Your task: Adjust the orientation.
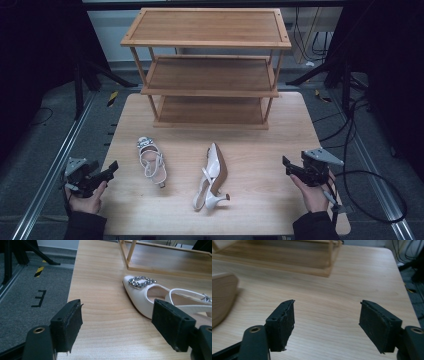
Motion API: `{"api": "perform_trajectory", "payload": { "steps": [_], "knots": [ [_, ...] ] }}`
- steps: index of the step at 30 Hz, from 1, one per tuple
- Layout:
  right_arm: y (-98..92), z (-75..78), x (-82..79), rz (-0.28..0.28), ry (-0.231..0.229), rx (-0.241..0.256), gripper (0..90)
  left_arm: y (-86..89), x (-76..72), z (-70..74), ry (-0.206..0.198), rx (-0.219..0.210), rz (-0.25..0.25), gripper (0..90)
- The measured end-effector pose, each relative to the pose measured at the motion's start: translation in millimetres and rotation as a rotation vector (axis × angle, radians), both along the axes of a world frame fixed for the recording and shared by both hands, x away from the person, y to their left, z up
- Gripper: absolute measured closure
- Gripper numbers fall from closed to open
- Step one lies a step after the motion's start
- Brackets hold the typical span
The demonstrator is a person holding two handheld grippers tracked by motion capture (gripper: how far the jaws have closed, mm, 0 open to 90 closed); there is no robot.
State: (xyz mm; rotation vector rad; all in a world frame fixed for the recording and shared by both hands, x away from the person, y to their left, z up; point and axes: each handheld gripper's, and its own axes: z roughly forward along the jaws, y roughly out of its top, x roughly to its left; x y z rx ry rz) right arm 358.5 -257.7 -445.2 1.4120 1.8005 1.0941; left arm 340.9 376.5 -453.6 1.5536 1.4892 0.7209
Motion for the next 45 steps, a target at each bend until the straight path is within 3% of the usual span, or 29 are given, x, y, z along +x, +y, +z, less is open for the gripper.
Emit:
{"api": "perform_trajectory", "payload": {
  "steps": [6, 12, 20, 26, 30, 31, 40, 45],
  "knots": [
    [20.2, 11.5, -7.2, 0.084, -0.010, 0.012, 33.2, -8.2, 1.2, -6.3, 0.019, 0.030, -0.042, 29.8],
    [54.4, 25.5, -13.7, 0.204, -0.038, 0.012, 42.3, -21.0, 1.6, -13.2, 0.032, 0.088, -0.078, 36.6],
    [94.2, 29.2, -17.3, 0.351, -0.002, 0.010, 51.1, -27.5, 1.6, -15.0, 0.039, 0.120, -0.095, 38.9],
    [117.8, 30.7, -16.5, 0.423, -0.023, 0.007, 61.4, -31.1, 1.4, -15.2, 0.025, 0.124, -0.097, 36.8],
    [129.1, 31.0, -14.5, 0.445, -0.012, 0.008, 64.4, -31.2, 1.1, -14.6, 0.019, 0.122, -0.097, 36.0],
    [138.9, 30.8, -14.5, 0.472, -0.002, 0.005, 68.8, -31.1, 0.6, -13.9, 0.017, 0.120, -0.093, 35.7],
    [170.7, 25.7, -13.3, 0.562, 0.035, -0.011, 85.0, -30.6, 0.7, -13.2, 0.024, 0.117, -0.086, 33.8],
    [186.6, 17.1, -8.5, 0.590, 0.051, -0.049, 89.8, -30.1, 0.9, -13.1, 0.028, 0.118, -0.086, 33.8]
  ]
}}
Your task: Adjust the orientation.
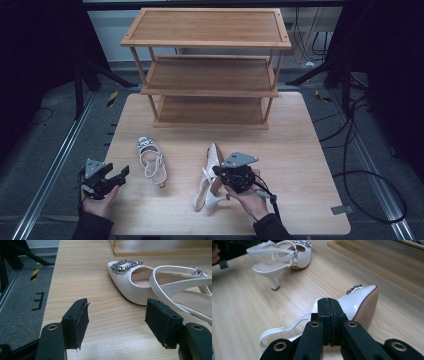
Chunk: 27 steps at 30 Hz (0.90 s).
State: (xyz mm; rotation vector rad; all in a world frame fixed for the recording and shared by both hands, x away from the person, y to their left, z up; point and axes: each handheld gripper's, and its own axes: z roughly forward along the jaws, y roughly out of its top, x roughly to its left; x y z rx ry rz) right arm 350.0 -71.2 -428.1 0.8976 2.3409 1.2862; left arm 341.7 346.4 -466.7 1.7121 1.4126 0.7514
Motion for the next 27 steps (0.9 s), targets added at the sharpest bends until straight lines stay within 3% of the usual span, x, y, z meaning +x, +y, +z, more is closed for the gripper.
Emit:
{"api": "perform_trajectory", "payload": {
  "steps": [5, 15, 19, 23, 27],
  "knots": [
    [10.3, -7.5, 16.7, -0.006, 0.001, -0.038, 90.0, -0.2, 0.7, -0.7, 0.006, 0.000, -0.003, 34.0],
    [22.2, -14.4, 44.7, -0.015, -0.003, -0.041, 90.0, -0.3, 2.2, -2.0, 0.015, 0.002, -0.009, 34.3],
    [27.4, -15.4, 48.8, -0.012, 0.000, -0.046, 90.0, -0.1, 2.0, -2.1, 0.016, 0.002, -0.010, 34.3],
    [24.5, -20.4, 50.7, -0.036, 0.005, -0.084, 90.0, 0.5, 1.8, -1.8, 0.016, 0.002, -0.010, 34.3],
    [18.7, -21.7, 50.7, -0.041, 0.010, -0.071, 90.0, 0.4, 1.7, -1.6, 0.016, 0.000, -0.008, 34.4]
  ]
}}
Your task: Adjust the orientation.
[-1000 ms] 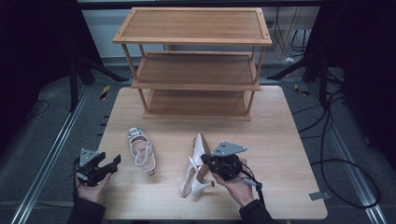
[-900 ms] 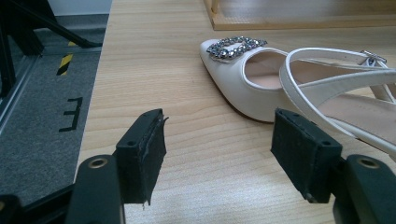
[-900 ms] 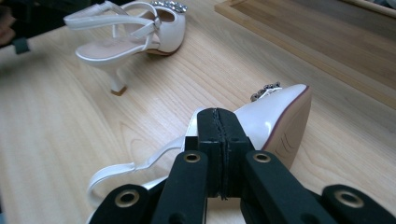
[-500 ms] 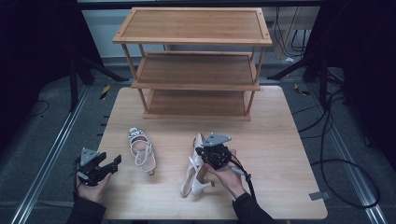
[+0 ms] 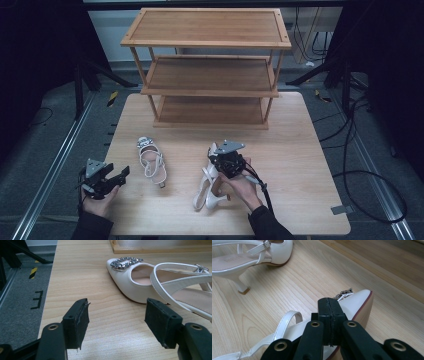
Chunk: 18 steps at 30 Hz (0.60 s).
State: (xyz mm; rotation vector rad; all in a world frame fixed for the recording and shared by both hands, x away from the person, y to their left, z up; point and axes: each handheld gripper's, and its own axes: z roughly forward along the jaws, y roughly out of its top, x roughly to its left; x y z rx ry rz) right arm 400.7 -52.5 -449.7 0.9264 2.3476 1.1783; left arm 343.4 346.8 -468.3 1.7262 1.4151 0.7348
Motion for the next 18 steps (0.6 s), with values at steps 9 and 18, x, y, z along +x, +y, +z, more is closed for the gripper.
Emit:
{"api": "perform_trajectory", "payload": {
  "steps": [9, 18],
  "knots": [
    [-19.4, 2.3, -6.8, -0.010, 0.000, 0.036, 90.0, 0.1, -0.3, 0.4, 0.000, -0.001, -0.004, 34.4],
    [-47.1, 5.1, -17.3, -0.068, 0.000, 0.054, 90.0, -0.8, -0.7, 0.9, -0.002, -0.001, -0.005, 34.3]
  ]
}}
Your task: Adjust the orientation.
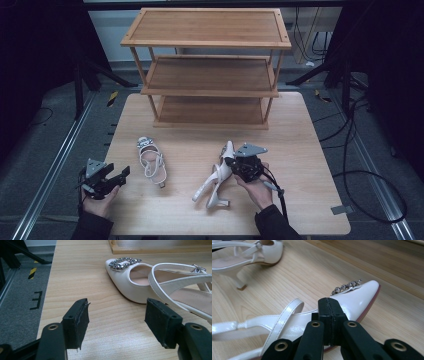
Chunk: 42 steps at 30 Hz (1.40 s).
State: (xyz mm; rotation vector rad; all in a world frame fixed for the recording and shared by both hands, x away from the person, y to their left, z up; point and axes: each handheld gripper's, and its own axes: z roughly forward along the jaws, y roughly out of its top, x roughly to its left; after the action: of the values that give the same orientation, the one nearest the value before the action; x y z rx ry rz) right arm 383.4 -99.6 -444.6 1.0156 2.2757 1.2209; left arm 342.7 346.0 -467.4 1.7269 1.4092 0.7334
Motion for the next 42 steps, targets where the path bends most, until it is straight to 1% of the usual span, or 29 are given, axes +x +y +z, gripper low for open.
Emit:
{"api": "perform_trajectory", "payload": {
  "steps": [1, 2, 5, 6, 10, 11, 13, 16, 17, 18, 19, 20, 21, 22, 23, 24, 25, 26, 28, 30, 32, 33, 34, 37, 38, 39, 40, 41, 42],
  "knots": [
    [0.0, 0.0, 0.0, 0.000, 0.000, 0.000, 90.0, 0.0, 0.0, 0.0, 0.000, 0.000, 0.000, 34.3],
    [-6.7, -0.4, -2.1, -0.021, 0.004, 0.005, 90.0, 0.4, -0.2, 0.2, -0.001, 0.000, -0.001, 34.3],
    [-11.2, -1.1, -2.4, -0.030, 0.003, 0.010, 90.0, 0.5, 0.2, -0.2, 0.001, -0.004, 0.000, 34.3],
    [-16.6, -2.1, -3.4, -0.052, 0.003, 0.005, 90.0, 0.2, 0.1, -0.3, 0.001, -0.003, -0.001, 34.3],
    [-23.2, -3.7, -3.8, -0.078, 0.008, -0.003, 90.0, 0.1, -0.2, 0.3, -0.001, -0.002, 0.000, 34.3],
    [-29.8, -7.1, -2.0, -0.106, 0.012, -0.008, 90.0, 0.0, 0.2, -0.2, 0.000, -0.003, 0.000, 34.3],
    [-34.1, -10.5, 1.1, -0.120, 0.013, -0.021, 90.0, -0.4, 0.3, -0.5, 0.002, -0.004, -0.002, 34.3],
    [-40.9, -19.0, 8.7, -0.127, 0.012, -0.018, 90.0, -0.5, 1.0, -0.9, 0.002, 0.001, -0.003, 34.3],
    [-40.9, -19.0, 8.7, -0.127, 0.012, -0.018, 90.0, -0.5, 1.0, -0.9, 0.002, 0.001, -0.003, 34.3],
    [-48.6, -28.0, 19.3, -0.121, 0.026, -0.033, 90.0, -0.5, 1.2, -1.0, 0.004, 0.002, -0.003, 34.3],
    [-51.5, -30.8, 22.7, -0.127, 0.036, -0.037, 90.0, -0.6, 1.3, -1.3, 0.005, 0.004, -0.003, 34.3],
    [-54.6, -33.7, 26.1, -0.128, 0.046, -0.034, 90.0, -0.7, 1.2, -1.3, 0.004, 0.004, -0.004, 34.3],
    [-59.2, -36.8, 30.0, -0.130, 0.057, -0.017, 90.0, -1.0, 1.2, -1.2, 0.004, 0.003, -0.005, 34.3],
    [-63.5, -38.9, 33.9, -0.125, 0.078, 0.018, 90.0, -1.0, 1.1, -1.1, 0.004, 0.003, -0.005, 34.3],
    [-64.7, -38.7, 34.8, -0.133, 0.079, 0.007, 89.5, -0.9, 1.0, -1.0, 0.003, 0.003, -0.005, 34.3],
    [-65.8, -37.2, 34.2, -0.160, 0.065, -0.015, 88.9, -0.6, 0.9, -0.9, 0.003, 0.003, -0.005, 34.3],
    [-69.0, -33.8, 32.4, -0.180, 0.047, -0.013, 87.6, -0.4, 0.8, -0.8, 0.003, 0.003, -0.004, 34.3],
    [-71.2, -30.9, 30.5, -0.197, 0.035, -0.010, 85.5, -0.1, 0.5, -0.5, 0.003, -0.001, -0.004, 34.3],
    [-77.7, -19.0, 21.5, -0.238, -0.020, 0.001, 81.1, 0.1, 0.4, -0.2, 0.000, -0.003, -0.003, 34.2],
    [-81.6, -7.6, 12.3, -0.257, -0.062, 0.022, 72.9, 0.1, 0.2, -0.1, 0.000, -0.002, -0.003, 34.1],
    [-82.8, 6.0, 0.0, -0.257, -0.088, 0.064, 58.9, 0.0, -0.2, 0.4, 0.000, 0.000, -0.003, 33.9],
    [-82.5, 12.4, -6.3, -0.248, -0.104, 0.079, 54.2, 0.0, -0.4, 0.7, -0.003, 0.001, -0.003, 33.8],
    [-82.3, 17.8, -11.7, -0.241, -0.121, 0.078, 49.9, 0.0, -0.6, 0.9, -0.004, 0.002, -0.003, 33.8],
    [-81.1, 30.3, -24.3, -0.247, -0.126, 0.116, 37.2, 0.1, -0.7, 0.9, -0.003, 0.002, -0.003, 33.7],
    [-81.1, 30.3, -24.3, -0.247, -0.126, 0.116, 37.2, 0.1, -0.7, 0.9, -0.003, 0.002, -0.003, 33.7],
    [-78.4, 35.8, -30.2, -0.242, -0.109, 0.147, 29.5, 0.1, -0.9, 0.9, -0.004, 0.001, -0.002, 33.7],
    [-76.5, 37.4, -32.7, -0.237, -0.102, 0.154, 27.0, 0.5, -1.2, 1.4, -0.004, 0.000, -0.002, 33.7],
    [-76.5, 37.4, -32.7, -0.237, -0.102, 0.154, 27.0, 0.5, -1.2, 1.4, -0.004, 0.000, -0.002, 33.7],
    [-71.6, 38.5, -37.6, -0.222, -0.093, 0.165, 22.4, 0.9, -1.3, 1.6, -0.005, 0.001, -0.001, 33.6]
  ]
}}
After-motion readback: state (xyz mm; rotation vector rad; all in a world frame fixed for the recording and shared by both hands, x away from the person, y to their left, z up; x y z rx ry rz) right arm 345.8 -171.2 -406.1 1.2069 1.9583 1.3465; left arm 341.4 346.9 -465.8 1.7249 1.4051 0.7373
